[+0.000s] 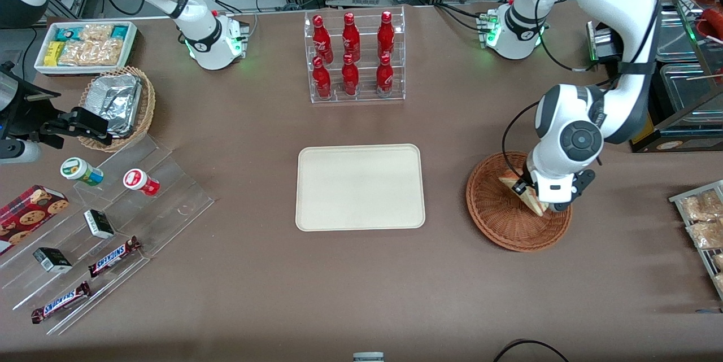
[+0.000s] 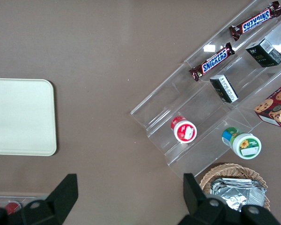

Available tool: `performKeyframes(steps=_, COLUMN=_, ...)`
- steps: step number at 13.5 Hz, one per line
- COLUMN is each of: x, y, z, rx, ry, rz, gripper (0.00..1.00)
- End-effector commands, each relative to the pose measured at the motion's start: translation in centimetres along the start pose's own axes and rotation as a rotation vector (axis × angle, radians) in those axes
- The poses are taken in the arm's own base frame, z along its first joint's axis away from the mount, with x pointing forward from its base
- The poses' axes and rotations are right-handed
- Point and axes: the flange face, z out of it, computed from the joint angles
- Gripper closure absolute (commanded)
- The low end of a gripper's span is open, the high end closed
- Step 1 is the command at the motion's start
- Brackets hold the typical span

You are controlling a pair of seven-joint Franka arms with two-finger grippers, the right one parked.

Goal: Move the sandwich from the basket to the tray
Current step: 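Lift the sandwich and carry it with the left gripper over the cream tray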

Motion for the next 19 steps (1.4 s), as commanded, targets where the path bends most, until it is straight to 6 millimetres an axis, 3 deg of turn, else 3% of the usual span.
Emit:
performKeyframes(steps=1, x=-0.7, y=1.4, z=-4.4, rx=0.021, ry=0.015, rz=0.018, gripper=0.92)
performKeyframes(steps=5, x=-6.0, y=7.1, z=-10.2, rx=0.010, ry=0.036, rz=0.116, gripper=0.92)
performKeyframes(steps=7, x=-9.0, y=10.7, z=-10.8, rx=-0.006, ry=0.052, rz=0.177, gripper=0.92)
performKeyframes(steps=9, x=-13.2, y=14.9, z=-11.0, rx=-0.038, ry=0.052, rz=0.249, gripper=0.92)
performKeyframes(steps=13, x=-20.0, y=21.9, z=-8.0, rx=-0.053, ry=0.087, rz=0.374, gripper=0.92)
performKeyframes(steps=17, x=-24.6, y=25.3, z=-3.9, rx=-0.112, ry=0.122, rz=0.456, gripper=0.92)
performKeyframes(steps=19, x=-26.0, y=25.9, z=-2.4, rx=-0.107, ry=0.120, rz=0.484, gripper=0.92)
